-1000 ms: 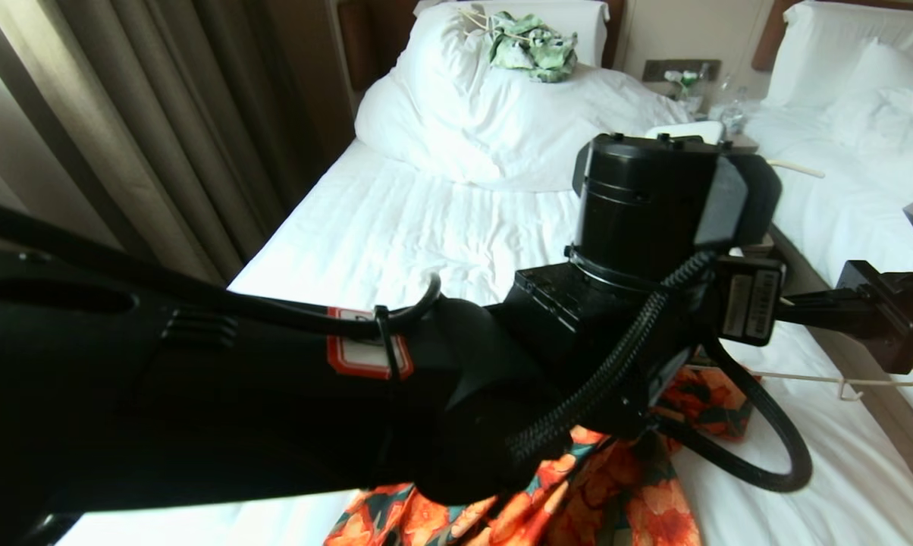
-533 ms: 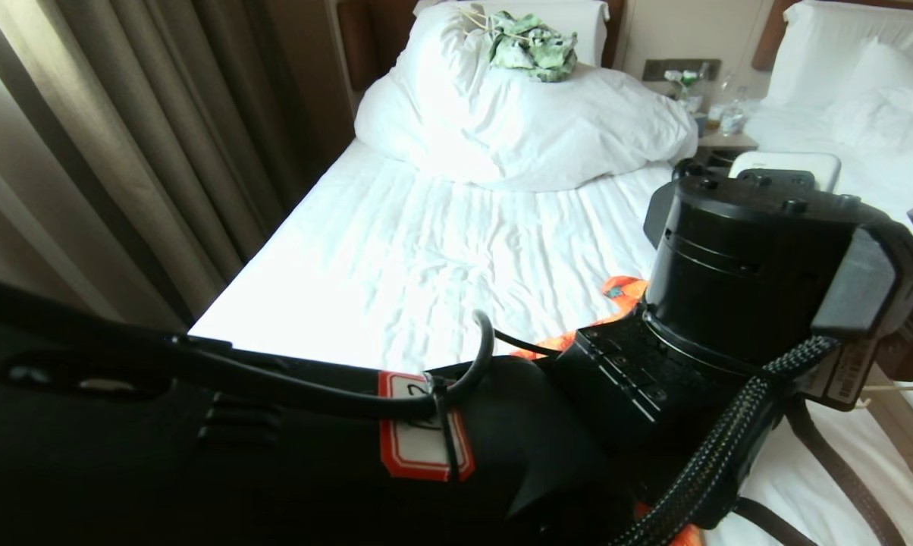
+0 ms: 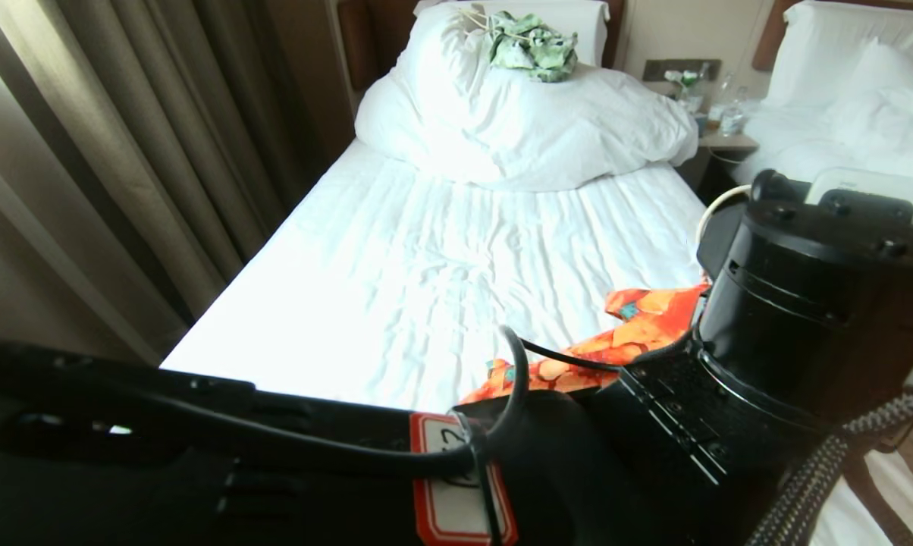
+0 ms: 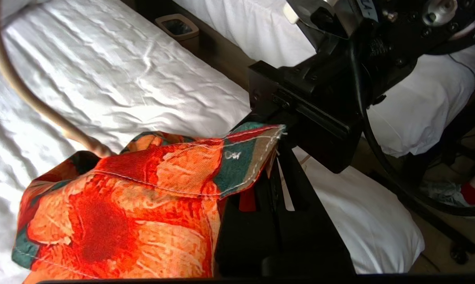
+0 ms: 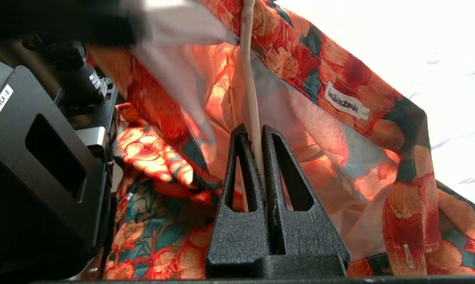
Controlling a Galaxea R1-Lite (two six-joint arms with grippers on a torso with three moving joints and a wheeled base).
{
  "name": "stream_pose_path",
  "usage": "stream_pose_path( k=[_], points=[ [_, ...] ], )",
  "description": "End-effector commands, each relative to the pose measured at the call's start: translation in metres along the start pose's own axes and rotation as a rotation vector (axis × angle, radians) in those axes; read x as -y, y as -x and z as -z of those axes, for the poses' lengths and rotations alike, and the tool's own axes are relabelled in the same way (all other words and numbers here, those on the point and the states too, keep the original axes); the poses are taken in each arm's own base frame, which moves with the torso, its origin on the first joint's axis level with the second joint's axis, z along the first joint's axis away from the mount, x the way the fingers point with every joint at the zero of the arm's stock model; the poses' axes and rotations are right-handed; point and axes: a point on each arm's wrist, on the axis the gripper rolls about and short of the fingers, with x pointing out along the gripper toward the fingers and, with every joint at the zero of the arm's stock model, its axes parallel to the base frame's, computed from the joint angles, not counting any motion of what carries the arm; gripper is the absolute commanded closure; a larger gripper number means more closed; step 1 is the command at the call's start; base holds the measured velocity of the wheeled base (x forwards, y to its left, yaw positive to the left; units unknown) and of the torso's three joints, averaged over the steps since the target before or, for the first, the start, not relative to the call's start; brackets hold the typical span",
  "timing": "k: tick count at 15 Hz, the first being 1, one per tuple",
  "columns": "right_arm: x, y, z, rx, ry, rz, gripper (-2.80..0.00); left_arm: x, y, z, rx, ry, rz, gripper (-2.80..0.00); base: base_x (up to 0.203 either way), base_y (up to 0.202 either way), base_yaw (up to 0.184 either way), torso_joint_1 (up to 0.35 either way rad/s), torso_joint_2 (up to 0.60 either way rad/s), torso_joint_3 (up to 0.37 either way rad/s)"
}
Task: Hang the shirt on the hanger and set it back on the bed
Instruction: Hook one side of the shirt onto the hanger
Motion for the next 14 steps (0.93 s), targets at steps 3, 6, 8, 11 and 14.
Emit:
stream_pose_path(
  k=[3,6,8,11,14],
  points=[
    [0.0,-0.003,0.012,0.007,-0.006,-0.012,0.0,0.013,0.002,0.007,-0.008,-0.036,0.024,0.0,0.0,0.0,0.0,0.0,0.0,0.0],
    [0.001,-0.005,0.013,0.012,-0.011,-0.021,0.0,0.018,-0.003,0.02,-0.036,-0.05,0.031,0.0,0.0,0.0,0.0,0.0,0.0,0.0],
    [0.0,-0.008,0.014,0.013,-0.013,-0.034,0.0,0.018,-0.006,0.032,-0.069,-0.066,0.03,0.0,0.0,0.0,0.0,0.0,0.0,0.0],
    [-0.001,-0.01,0.014,0.013,-0.014,-0.043,0.0,0.008,-0.012,0.034,-0.073,-0.084,0.006,0.0,0.0,0.0,0.0,0.0,0.0,0.0],
    [-0.002,-0.009,0.013,0.015,-0.011,-0.041,0.0,0.005,-0.011,0.031,-0.063,-0.093,-0.001,-2.8,0.0,0.0,0.0,0.0,0.0,0.0]
  ],
)
